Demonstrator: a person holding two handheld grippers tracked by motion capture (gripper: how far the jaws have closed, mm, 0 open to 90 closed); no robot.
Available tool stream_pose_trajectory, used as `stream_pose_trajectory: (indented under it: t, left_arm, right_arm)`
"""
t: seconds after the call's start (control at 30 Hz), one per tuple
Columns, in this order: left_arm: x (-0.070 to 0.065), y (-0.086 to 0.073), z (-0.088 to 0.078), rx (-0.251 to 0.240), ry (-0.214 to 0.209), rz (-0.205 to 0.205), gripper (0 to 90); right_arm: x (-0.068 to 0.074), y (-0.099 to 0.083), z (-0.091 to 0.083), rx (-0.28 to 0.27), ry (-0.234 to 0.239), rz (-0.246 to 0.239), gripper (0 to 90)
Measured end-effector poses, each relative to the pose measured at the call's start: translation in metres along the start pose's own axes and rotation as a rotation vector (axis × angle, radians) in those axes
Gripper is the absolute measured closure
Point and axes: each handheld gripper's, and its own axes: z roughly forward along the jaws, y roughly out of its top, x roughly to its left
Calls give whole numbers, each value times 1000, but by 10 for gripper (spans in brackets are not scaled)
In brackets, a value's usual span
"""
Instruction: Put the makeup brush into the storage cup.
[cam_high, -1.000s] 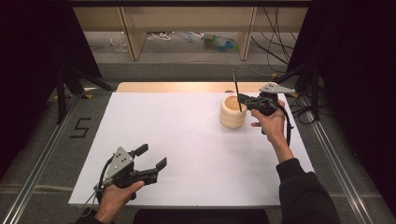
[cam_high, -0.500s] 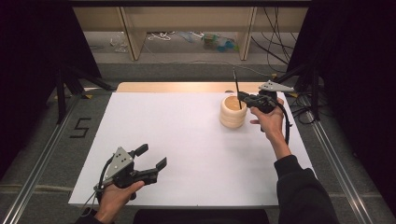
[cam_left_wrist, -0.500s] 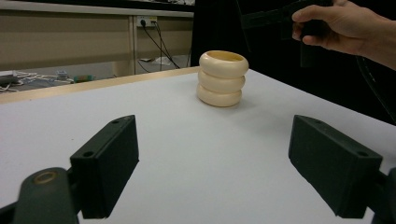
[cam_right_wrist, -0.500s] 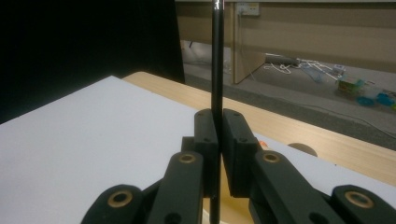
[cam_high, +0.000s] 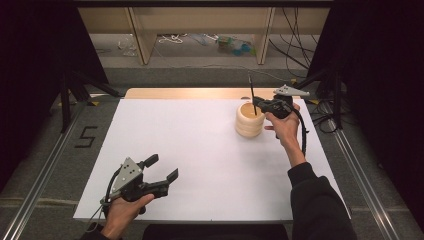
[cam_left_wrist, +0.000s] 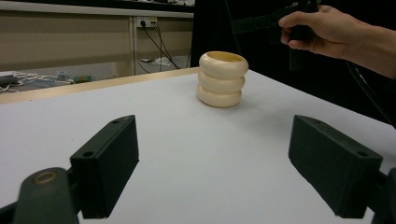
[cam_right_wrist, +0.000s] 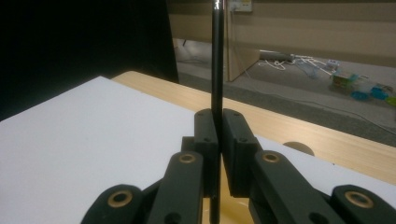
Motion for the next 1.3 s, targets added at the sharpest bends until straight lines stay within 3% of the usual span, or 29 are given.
stream_pose_trajectory:
  t: [0.37,1.3]
  left_arm:
    - [0,0,1,2,0,2,158]
    - [0,0,1,5,2,3,159]
  right_arm:
    - [-4,-1,3,-17,-14,2,856]
    - [-8,-10,13,8,-36,8,856]
